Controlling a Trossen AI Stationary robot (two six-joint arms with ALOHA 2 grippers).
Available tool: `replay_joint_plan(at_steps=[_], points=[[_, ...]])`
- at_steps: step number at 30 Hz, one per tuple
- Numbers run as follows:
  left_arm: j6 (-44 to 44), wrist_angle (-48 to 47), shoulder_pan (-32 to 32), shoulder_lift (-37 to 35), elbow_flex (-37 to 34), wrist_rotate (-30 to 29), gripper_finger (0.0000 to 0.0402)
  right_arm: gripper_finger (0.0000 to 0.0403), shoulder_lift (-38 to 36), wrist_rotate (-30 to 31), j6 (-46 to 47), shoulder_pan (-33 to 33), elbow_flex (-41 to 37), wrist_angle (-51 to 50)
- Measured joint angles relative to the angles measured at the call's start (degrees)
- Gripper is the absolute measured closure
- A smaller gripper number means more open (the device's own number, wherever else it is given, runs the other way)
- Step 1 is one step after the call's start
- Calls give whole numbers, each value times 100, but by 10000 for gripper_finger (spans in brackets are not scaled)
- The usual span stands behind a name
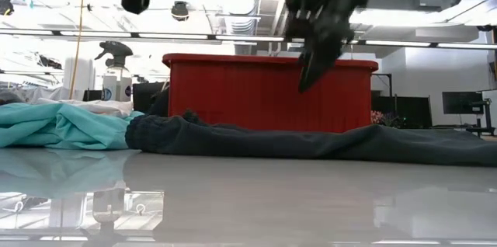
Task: Fold laundry
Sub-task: Fold the black shorts
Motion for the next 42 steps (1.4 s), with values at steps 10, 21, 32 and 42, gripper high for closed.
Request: replay_joint_plan(at_steps=[10,21,32,42], points=[[-54,8,-266,0,0,-518,401,134,1833,325,-449,-680,1187,-679],[-82,-148,-466,2,0,-522,401,134,2412,583,-448,-609,1306,-610],[-1410,-762,-801,302,0,306,401,239,2832,637,298,-251,1321,-645],[-4587,-410,-1323,2383,0,20,401,360,2493,286,2792,-221,1269,-612]])
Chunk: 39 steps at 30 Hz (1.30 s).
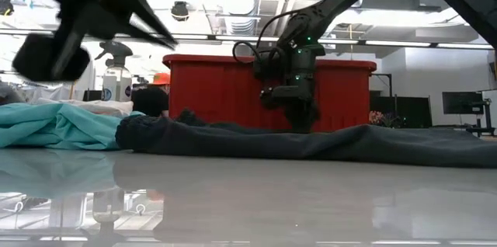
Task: Fold laundry
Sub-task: Fold the black shorts
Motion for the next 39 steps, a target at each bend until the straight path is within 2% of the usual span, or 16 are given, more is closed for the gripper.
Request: replay_joint_plan(at_steps=[6,8,10,13,17,21,25,33,39], points=[[-1437,761,-6,1202,0,-220,401,355,-34,-2,917,66,3,-144],[-1860,1150,-4,1491,-7,-707,402,354,-36,4,1230,163,3,-190],[-2109,1656,-17,1721,44,-1432,401,353,-36,-23,1549,287,3,-183],[-2242,1810,6,1812,118,-1933,401,353,-33,-281,1860,461,-2,-110],[-2359,1186,175,1809,513,-1841,401,352,-29,-446,2019,641,-3,11],[-2392,133,407,1801,1091,-888,401,352,-29,-488,2032,692,-3,22],[-2157,-847,596,1655,1499,-379,401,351,-29,-771,2145,634,-4,56],[-2615,-3380,561,1182,2212,-424,401,351,-21,-1191,2911,458,-12,537],[-3030,-4219,417,1128,2522,-493,401,350,-21,-1188,2949,355,-10,497]])
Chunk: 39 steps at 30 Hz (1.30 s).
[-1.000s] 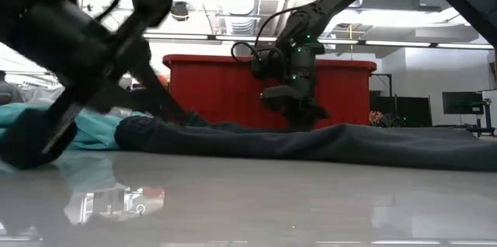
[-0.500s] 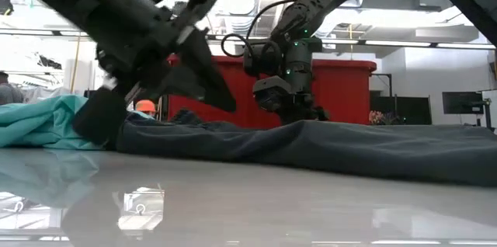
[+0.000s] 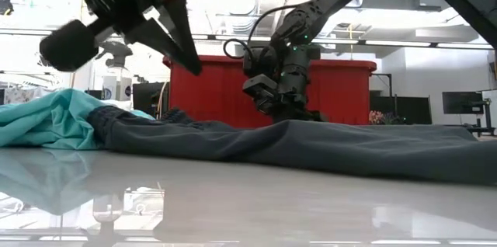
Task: Fold laundry
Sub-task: Fold the black shorts
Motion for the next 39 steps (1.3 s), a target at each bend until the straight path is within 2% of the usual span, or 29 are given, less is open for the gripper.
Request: replay_joint_plan(at_steps=[3,5,8,10,12,14,18,23,26,29,32,39], points=[[608,-22,-4,0,-5,85,401,341,-2,1,-200,-34,4,18],[1576,113,36,0,-7,87,401,333,-2,1,-241,-39,4,12],[4236,618,152,0,7,292,399,321,-4,-1,-452,-30,7,11],[6435,908,238,0,116,766,391,314,-7,-1,-523,-23,9,8],[8142,1039,342,-4,245,1305,378,309,-7,-4,-533,-23,9,10],[9270,1030,440,-7,312,1654,361,305,-7,-14,-583,-23,9,10],[10760,1022,646,-7,376,2216,321,300,-9,-213,-772,-18,9,6],[12225,518,849,15,376,2701,259,299,-13,-272,-836,-6,9,6],[12530,16,982,46,310,2941,225,299,-15,-273,-838,-8,9,25],[12606,-95,1111,46,101,2798,201,299,-15,-272,-840,-6,9,76],[12778,-48,1197,50,-1,2523,189,299,-17,-274,-843,-6,11,124],[13051,285,1203,50,-160,2685,187,298,-17,-274,-848,-6,13,138]])
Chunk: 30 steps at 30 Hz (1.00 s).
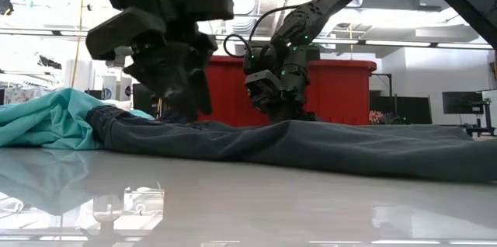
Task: Fold laundry
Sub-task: Fold the black shorts
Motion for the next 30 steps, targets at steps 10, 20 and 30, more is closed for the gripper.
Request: replay_joint_plan(at_steps=[10,20,30], points=[[508,62,-42,638,-1,-33,187,298,-4,-17,3,0,2,88],[37,-406,254,734,31,80,206,298,-7,-21,3,113,4,79],[-284,-743,463,825,10,478,386,298,-74,-22,-437,84,7,-487]])
